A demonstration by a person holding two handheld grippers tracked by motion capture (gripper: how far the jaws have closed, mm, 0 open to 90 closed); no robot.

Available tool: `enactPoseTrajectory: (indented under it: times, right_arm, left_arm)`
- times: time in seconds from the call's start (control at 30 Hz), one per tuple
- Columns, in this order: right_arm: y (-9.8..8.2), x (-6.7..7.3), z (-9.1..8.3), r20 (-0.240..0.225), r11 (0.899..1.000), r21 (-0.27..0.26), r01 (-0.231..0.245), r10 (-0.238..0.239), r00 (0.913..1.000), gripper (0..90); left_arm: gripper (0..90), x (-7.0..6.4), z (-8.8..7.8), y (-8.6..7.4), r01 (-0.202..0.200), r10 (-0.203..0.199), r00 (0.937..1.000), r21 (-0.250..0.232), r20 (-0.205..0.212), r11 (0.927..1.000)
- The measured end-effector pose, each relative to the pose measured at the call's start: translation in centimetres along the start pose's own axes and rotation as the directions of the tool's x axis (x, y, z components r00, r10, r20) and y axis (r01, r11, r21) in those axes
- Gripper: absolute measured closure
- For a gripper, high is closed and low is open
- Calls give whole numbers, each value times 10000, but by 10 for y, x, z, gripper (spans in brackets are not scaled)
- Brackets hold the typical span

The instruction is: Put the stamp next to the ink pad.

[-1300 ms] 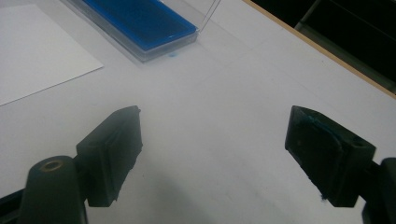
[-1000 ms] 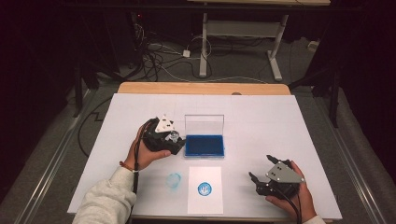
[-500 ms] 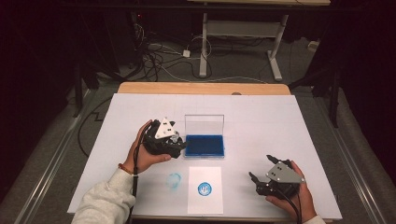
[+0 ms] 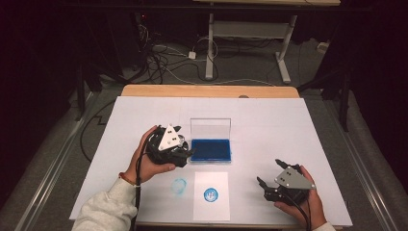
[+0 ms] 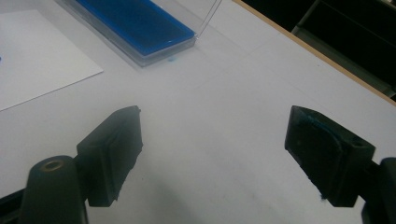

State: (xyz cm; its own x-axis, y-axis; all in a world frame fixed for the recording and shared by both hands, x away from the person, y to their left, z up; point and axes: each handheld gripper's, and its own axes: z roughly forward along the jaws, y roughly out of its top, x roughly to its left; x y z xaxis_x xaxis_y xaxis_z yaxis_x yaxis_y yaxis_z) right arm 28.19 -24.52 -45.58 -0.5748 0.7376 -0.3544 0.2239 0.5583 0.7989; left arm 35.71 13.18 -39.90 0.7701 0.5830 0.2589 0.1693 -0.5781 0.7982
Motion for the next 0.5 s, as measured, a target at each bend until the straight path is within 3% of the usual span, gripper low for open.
enactPoseTrajectory:
  times: [0.5]
  right_arm:
    - [2,1,-2,3,9999,-117,-41,41,10000,195]
  left_arm:
    - [156,-9,-7,-5,-250,246,9996,-283,-129,9993]
